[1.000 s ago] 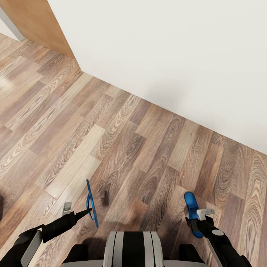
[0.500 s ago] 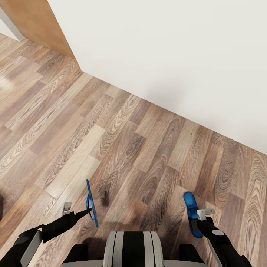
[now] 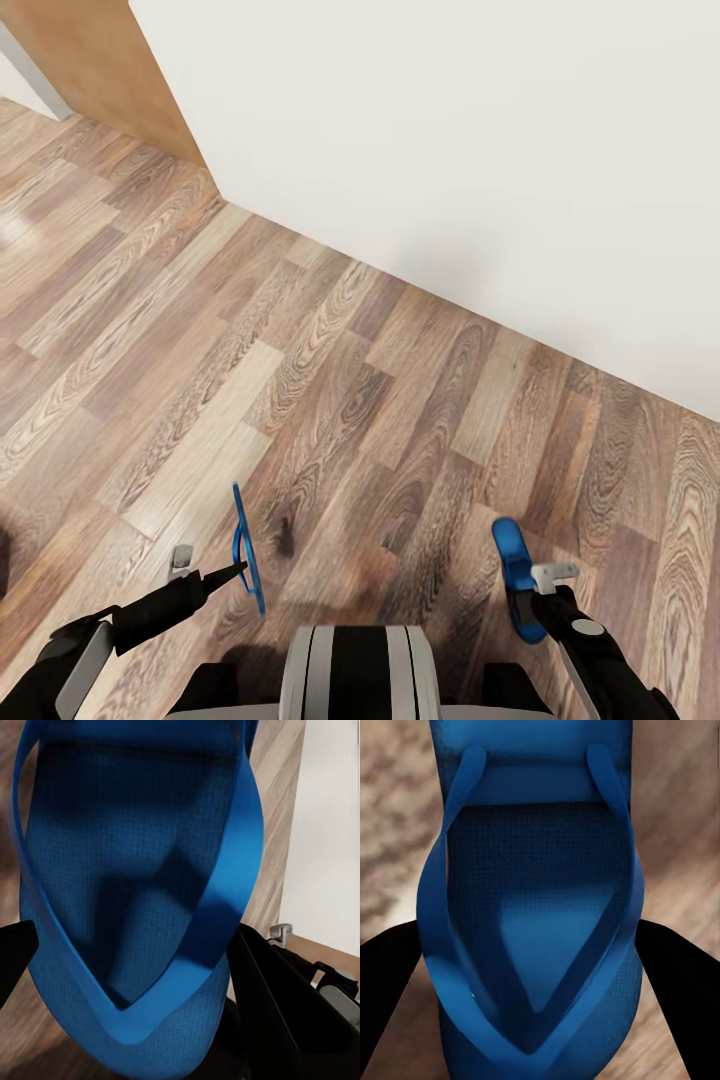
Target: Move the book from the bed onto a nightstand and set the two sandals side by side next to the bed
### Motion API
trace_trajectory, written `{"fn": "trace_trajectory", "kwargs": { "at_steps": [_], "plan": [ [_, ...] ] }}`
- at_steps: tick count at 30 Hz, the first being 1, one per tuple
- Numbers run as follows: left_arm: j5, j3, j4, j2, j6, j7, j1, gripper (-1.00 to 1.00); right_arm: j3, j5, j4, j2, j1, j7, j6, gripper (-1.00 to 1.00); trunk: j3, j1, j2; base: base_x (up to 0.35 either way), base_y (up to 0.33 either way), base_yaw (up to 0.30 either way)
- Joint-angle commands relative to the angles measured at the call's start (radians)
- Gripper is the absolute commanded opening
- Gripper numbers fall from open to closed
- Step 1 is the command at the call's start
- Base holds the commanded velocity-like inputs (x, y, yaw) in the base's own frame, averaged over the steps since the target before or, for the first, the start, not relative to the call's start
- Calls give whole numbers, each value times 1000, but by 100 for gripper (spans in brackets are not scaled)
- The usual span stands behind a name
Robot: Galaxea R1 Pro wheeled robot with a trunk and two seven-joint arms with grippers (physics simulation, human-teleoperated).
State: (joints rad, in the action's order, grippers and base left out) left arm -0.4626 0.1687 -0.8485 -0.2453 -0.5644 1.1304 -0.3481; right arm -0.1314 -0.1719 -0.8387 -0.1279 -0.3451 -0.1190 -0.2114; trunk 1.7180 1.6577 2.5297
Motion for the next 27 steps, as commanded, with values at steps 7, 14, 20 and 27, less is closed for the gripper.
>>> {"fn": "trace_trajectory", "kwargs": {
  "at_steps": [7,14,20,27],
  "plan": [
    [-2,0,0,0,-6,2,0,-100,-4,-11,-2,1,0,-8,-5,-100,-27,-3,-1,0,0,0],
    [-2,0,0,0,-6,2,0,-100,-5,-9,-34,1,0,-11,5,-100,-54,-6,-3,0,0,0],
    [-2,0,0,0,-6,2,0,-100,-1,-10,-123,2,0,-12,8,-100,-77,-9,-5,0,0,0],
    [-2,0,0,0,-6,2,0,-100,0,-11,-133,3,0,-13,8,-100,-104,-12,-6,0,0,0]
  ]
}}
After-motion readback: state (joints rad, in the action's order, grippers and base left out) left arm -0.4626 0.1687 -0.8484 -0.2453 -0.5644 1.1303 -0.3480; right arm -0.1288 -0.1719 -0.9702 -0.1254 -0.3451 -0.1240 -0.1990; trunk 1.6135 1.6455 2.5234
